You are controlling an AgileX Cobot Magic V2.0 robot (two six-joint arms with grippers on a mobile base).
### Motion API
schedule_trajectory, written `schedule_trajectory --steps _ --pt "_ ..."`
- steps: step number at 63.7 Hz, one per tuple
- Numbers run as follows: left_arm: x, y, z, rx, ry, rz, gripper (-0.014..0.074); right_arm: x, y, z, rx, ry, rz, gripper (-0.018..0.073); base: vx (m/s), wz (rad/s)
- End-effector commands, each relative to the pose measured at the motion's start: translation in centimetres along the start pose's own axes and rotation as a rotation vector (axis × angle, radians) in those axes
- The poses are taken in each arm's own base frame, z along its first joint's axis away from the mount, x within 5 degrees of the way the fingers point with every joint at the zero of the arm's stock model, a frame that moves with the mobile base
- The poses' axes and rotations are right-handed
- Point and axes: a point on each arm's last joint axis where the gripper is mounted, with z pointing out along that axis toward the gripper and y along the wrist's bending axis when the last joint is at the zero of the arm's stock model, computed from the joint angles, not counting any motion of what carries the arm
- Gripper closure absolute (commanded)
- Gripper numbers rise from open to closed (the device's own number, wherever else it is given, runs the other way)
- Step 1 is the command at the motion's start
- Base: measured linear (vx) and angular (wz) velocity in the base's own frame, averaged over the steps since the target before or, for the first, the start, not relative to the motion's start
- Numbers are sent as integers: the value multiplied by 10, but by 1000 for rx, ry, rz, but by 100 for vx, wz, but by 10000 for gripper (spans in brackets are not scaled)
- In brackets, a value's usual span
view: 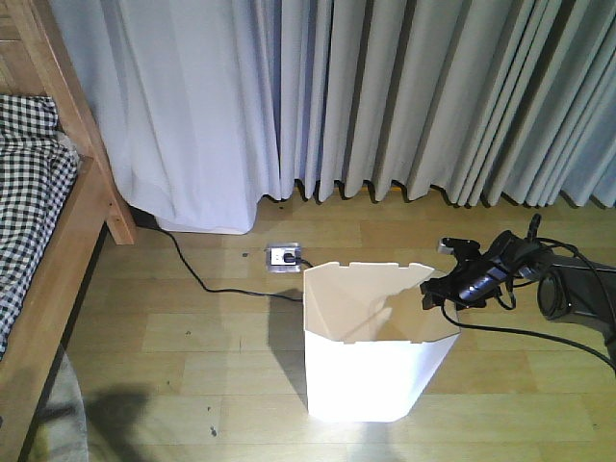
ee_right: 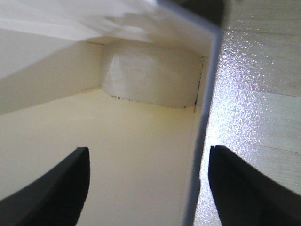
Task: Move trash bin to bedside with robot
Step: 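Pull the bin with the right gripper to set it beside the bed, then open the right gripper and lift it off the bin rim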
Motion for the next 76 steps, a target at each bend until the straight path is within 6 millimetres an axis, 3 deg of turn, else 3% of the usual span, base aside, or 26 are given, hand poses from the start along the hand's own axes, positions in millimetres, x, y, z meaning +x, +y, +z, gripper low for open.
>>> schedule_trajectory --steps 1,13,23,48,58,65,76 --pt "-5 -1 -1 11 -76 -6 603 10 -2 13 -28 17 51 41 0 0" --pt "-5 -1 -1 11 -76 -6 603 13 -1 14 -34 45 5 41 0 0" --pt "-5 -1 -1 11 -76 -6 603 8 -6 8 26 35 67 41 0 0" --pt "-5 -1 -1 11 -76 -6 603 -17 -3 -30 70 1 134 41 0 0" --pt "-5 -1 -1 11 -76 -6 603 -12 -3 -41 139 -61 124 41 0 0" --pt "-5 -1 -1 11 -76 -6 603 2 -2 -51 193 -107 116 41 0 0" --pt "-5 -1 -1 11 -76 -6 603 15 9 -95 278 -197 49 41 0 0"
